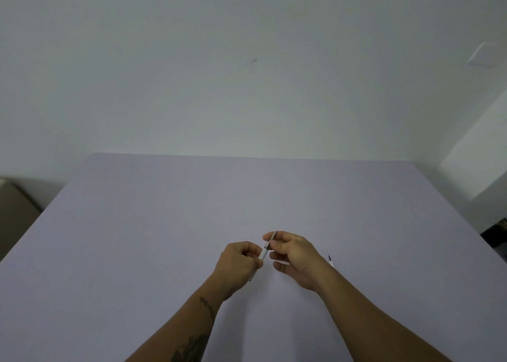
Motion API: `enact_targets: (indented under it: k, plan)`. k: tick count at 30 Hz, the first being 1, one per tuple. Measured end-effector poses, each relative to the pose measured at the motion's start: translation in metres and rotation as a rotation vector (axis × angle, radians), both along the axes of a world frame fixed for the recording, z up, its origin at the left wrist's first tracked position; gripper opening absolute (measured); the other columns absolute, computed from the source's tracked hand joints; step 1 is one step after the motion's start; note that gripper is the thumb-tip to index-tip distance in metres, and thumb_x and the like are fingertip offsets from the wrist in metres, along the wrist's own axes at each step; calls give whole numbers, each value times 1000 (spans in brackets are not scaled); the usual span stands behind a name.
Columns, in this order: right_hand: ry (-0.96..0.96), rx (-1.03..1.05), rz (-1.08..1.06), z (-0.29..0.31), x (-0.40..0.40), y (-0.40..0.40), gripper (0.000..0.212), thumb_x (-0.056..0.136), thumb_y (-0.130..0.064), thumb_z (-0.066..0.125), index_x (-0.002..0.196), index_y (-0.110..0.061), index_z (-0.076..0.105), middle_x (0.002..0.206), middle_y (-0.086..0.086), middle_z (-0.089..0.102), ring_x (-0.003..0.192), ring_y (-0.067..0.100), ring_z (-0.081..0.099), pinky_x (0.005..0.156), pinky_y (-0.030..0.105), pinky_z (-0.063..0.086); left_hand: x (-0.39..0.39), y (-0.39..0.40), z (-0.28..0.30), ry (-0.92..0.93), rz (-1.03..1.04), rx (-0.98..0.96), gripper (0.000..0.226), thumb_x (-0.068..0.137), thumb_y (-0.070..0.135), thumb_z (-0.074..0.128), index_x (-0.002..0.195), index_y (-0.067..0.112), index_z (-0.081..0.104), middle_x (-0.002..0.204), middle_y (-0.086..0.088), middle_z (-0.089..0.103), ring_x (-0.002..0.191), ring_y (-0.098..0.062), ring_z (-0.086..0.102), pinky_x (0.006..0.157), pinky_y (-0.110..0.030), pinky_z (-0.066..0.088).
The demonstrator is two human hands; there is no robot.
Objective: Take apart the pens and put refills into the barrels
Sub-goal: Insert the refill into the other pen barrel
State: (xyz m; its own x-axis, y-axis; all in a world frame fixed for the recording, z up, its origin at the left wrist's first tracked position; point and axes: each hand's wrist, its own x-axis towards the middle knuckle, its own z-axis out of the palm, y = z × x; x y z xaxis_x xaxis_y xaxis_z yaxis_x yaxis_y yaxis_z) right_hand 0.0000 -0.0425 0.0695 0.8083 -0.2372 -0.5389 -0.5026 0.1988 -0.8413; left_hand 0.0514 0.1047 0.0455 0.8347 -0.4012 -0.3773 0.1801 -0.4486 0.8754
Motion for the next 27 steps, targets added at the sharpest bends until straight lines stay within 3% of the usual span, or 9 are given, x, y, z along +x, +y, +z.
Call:
enact_targets:
  k: [5,11,18,27]
  plan:
    - [16,-20,3,-1,1,-1,19,95,-15,62,111,-17,72,98,6,65,87,20,59,74,31,53,0,-1,-1,-19,2,18,11,87,5,65,91,12,72,84,-5,65,74,-15,59,58,-19,47]
    - [16,-73,-9,-3,4,-1,10,96,-18,62,98,-12,70,94,4,65,84,18,59,73,30,53,3,-2,-1,-18,-2,37,11,85,5,67,91,12,74,84,-7,68,71,-16,60,62,-22,51]
    - [11,-33,15,-1,4,-2,26,100,-6,49,97,-15,73,97,5,67,86,19,59,74,30,53,3,-1,-3,-10,6,42,11,85,5,67,89,14,73,84,-6,68,74,-17,61,67,-25,52]
    - [-4,139,-143,-3,8,-6,25,100,-9,53,106,-14,76,98,5,67,87,20,58,73,33,50,2,1,-4,4,15,47,12,86,5,66,91,13,73,84,-4,66,75,-17,59,65,-22,50]
